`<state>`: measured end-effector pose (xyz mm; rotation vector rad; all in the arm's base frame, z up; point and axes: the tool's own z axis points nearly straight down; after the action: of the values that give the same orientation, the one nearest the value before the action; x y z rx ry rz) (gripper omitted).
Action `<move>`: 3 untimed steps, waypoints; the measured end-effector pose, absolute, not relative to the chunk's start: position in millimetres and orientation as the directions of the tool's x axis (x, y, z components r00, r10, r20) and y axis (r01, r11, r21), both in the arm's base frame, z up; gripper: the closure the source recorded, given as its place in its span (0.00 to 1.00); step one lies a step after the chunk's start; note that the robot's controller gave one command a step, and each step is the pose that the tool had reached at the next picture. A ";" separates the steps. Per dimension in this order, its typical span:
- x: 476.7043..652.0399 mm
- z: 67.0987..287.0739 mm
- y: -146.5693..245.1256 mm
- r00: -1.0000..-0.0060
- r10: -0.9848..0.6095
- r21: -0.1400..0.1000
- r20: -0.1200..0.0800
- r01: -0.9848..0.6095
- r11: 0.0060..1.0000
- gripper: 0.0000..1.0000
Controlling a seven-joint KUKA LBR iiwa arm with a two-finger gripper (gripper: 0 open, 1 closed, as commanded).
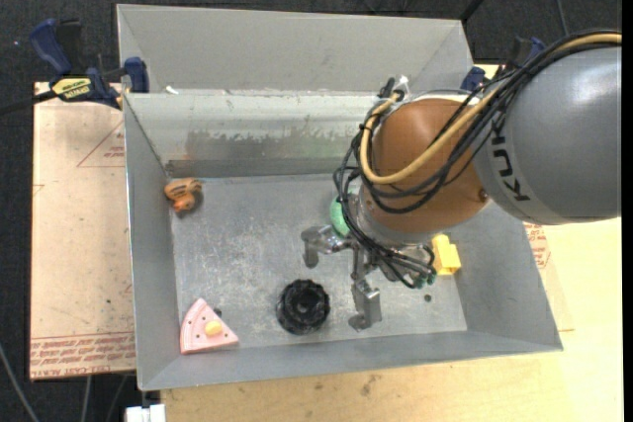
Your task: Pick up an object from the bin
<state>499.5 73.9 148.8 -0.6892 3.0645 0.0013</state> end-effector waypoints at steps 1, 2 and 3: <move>477.4 138.7 98.5 -0.904 -0.427 0.002 0.000 -0.427 0.904 0.00; 494.7 72.6 101.7 -0.786 -0.618 -0.003 -0.012 -0.618 0.787 0.00; 488.4 76.2 94.7 -0.818 -0.574 -0.009 -0.033 -0.574 0.819 1.00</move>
Offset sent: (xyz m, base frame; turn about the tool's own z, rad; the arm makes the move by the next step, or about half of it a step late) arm -0.0073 0.0268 -0.0788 -0.2252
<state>488.4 94.7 76.2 -0.9356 2.9637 0.0019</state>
